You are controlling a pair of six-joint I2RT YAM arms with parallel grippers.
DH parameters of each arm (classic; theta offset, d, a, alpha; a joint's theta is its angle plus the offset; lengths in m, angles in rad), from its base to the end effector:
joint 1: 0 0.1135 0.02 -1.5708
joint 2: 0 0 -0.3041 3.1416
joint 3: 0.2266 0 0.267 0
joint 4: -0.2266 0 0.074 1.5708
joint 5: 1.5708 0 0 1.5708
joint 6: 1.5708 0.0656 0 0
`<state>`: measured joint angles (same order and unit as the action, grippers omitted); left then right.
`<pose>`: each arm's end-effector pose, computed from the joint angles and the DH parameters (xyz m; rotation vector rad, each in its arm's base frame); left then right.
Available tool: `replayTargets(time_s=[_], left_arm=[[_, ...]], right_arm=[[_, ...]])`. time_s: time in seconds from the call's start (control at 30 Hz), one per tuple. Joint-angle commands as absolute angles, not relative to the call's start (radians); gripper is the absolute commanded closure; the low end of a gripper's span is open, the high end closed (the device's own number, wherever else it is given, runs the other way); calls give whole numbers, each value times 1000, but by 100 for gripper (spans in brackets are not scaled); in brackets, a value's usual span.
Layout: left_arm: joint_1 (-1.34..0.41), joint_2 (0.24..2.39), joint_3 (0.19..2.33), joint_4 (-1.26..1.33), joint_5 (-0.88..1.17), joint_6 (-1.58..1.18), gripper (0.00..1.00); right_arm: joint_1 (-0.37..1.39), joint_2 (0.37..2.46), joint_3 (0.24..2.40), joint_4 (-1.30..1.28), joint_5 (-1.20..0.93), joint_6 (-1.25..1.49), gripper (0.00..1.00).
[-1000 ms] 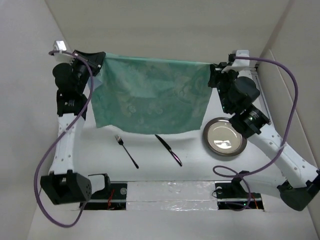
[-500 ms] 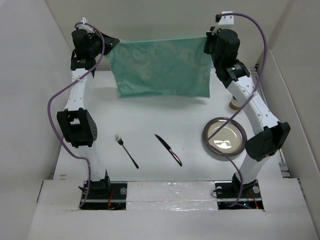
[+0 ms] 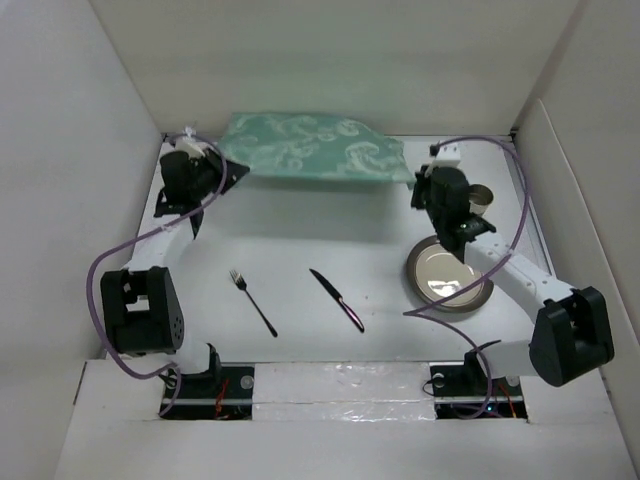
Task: Set the dinner table for one person
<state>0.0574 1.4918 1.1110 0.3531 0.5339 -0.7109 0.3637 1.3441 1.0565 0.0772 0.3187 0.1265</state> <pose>0.3915 -0.0109 0.3720 -0.2074 1.6621 -0.9246 0.3358 0.1058 0.3651 0.0189 1.7709 0.0709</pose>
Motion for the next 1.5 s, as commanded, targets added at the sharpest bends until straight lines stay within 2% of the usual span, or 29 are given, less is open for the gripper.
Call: replayTargets(time_s=[0.0, 0.07, 0.1, 0.17, 0.2, 0.27, 0.33, 0.4, 0.43, 0.47, 0.53, 0.63, 0.73, 0.83, 1.0, 1.23, 1.33, 1.43, 1.47], left_arm=[[95, 1474, 936, 457, 401, -695, 94], [63, 1471, 917, 395, 345, -675, 84], [63, 1471, 911, 358, 316, -666, 70], [63, 1460, 896, 301, 281, -672, 58], [63, 1453, 899, 237, 238, -672, 47], [63, 1413, 904, 183, 184, -672, 41], [63, 1376, 885, 137, 118, -680, 41], [63, 1324, 862, 121, 71, -692, 38], [63, 1312, 826, 120, 71, -696, 37], [63, 1296, 804, 130, 80, -698, 38], [46, 1298, 755, 146, 110, -713, 38], [-73, 1321, 780, 111, 31, -677, 39], [-222, 1414, 909, -61, -188, -605, 40], [-248, 1486, 960, -100, -184, -578, 40], [-259, 1563, 948, -113, -152, -568, 41], [-328, 1643, 991, -164, -189, -548, 42], [-339, 1767, 1057, -189, -186, -546, 42], [-339, 1828, 1095, -184, -156, -538, 48], [-339, 1838, 1103, -178, -166, -534, 64]], right_arm=[[362, 1305, 872, 201, 436, 202, 100], [374, 1319, 829, 178, 481, 254, 100], [388, 1324, 818, 186, 495, 258, 100], [406, 1321, 833, 123, 540, 262, 100], [407, 1318, 827, 120, 551, 258, 100], [416, 1315, 834, 76, 535, 259, 100], [416, 1318, 845, 34, 537, 285, 100], [416, 1318, 842, 5, 538, 293, 95], [416, 1322, 842, -27, 531, 298, 86], [416, 1330, 850, -61, 520, 304, 67], [416, 1356, 870, -116, 534, 340, 46], [425, 1353, 903, -181, 598, 368, 42], [414, 1252, 942, -244, 656, 379, 40], [402, 1152, 954, -259, 658, 371, 40], [393, 968, 933, -199, 533, 339, 38], [434, 933, 879, -155, 462, 330, 39], [457, 943, 861, -143, 442, 333, 38], [485, 953, 854, -135, 451, 327, 38], [485, 956, 854, -135, 459, 328, 39]])
